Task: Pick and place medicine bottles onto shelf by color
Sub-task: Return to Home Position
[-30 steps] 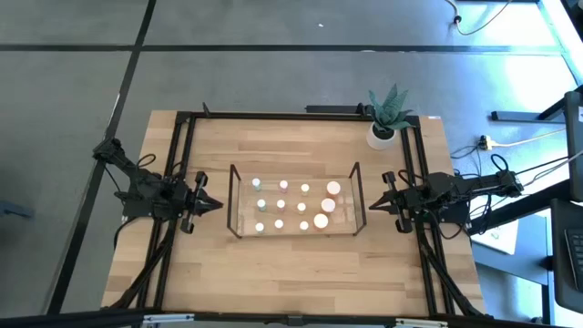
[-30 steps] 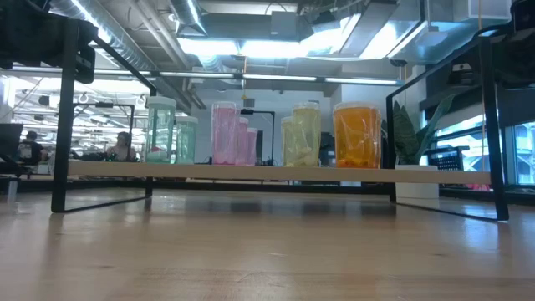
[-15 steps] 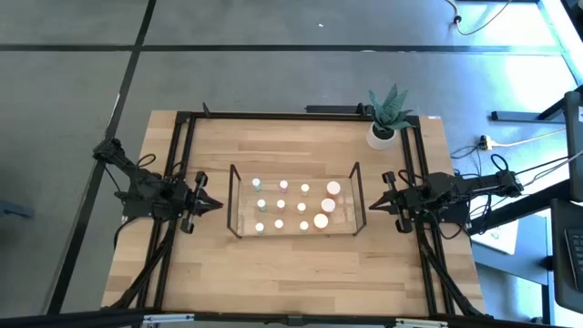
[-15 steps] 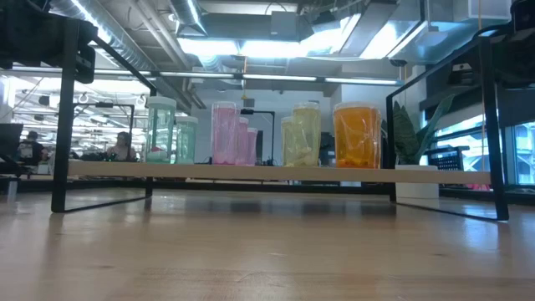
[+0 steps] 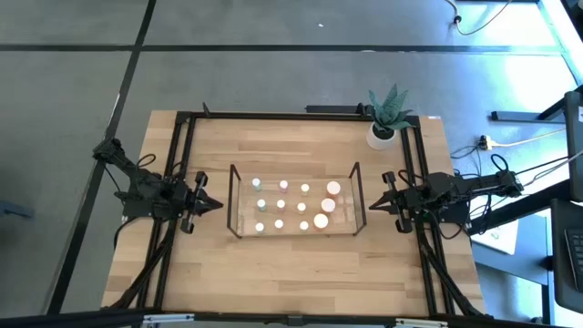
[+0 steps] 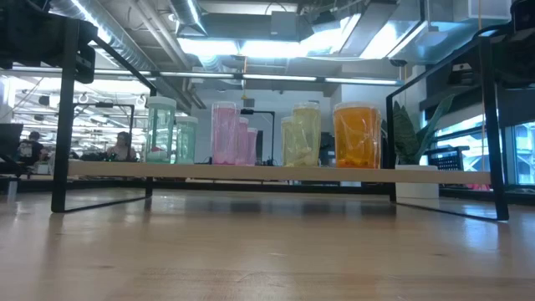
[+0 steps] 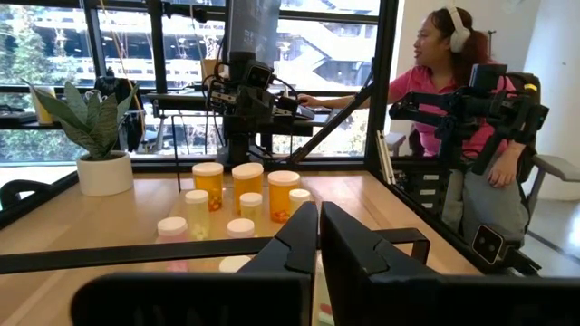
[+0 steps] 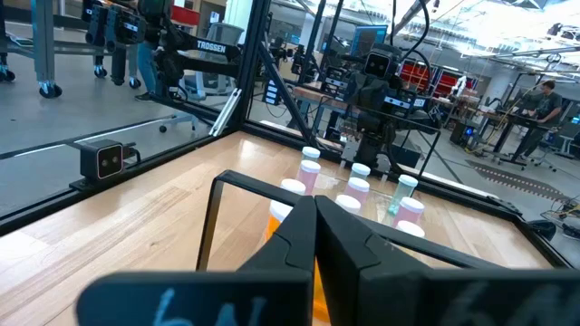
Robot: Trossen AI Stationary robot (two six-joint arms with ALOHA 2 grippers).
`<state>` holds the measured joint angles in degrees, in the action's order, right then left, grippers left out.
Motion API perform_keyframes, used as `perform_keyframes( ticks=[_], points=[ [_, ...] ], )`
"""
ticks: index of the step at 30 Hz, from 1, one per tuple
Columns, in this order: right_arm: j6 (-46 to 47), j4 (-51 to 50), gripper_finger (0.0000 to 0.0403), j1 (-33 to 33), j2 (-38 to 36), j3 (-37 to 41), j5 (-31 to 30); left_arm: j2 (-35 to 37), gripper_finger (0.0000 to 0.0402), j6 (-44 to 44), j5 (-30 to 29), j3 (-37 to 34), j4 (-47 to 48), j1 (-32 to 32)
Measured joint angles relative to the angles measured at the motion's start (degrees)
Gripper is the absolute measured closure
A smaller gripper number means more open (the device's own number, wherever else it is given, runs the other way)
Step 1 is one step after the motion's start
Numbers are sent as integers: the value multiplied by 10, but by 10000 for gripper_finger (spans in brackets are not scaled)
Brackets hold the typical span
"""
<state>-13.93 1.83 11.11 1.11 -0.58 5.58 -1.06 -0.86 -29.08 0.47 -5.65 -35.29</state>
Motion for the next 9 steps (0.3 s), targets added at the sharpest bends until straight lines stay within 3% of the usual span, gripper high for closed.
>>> perform_keyframes(
  ticks=[9],
  points=[
    [0, 0, 394, 0, 0, 0, 0, 0, 376, 0, 0, 0, 0, 0]
  ],
)
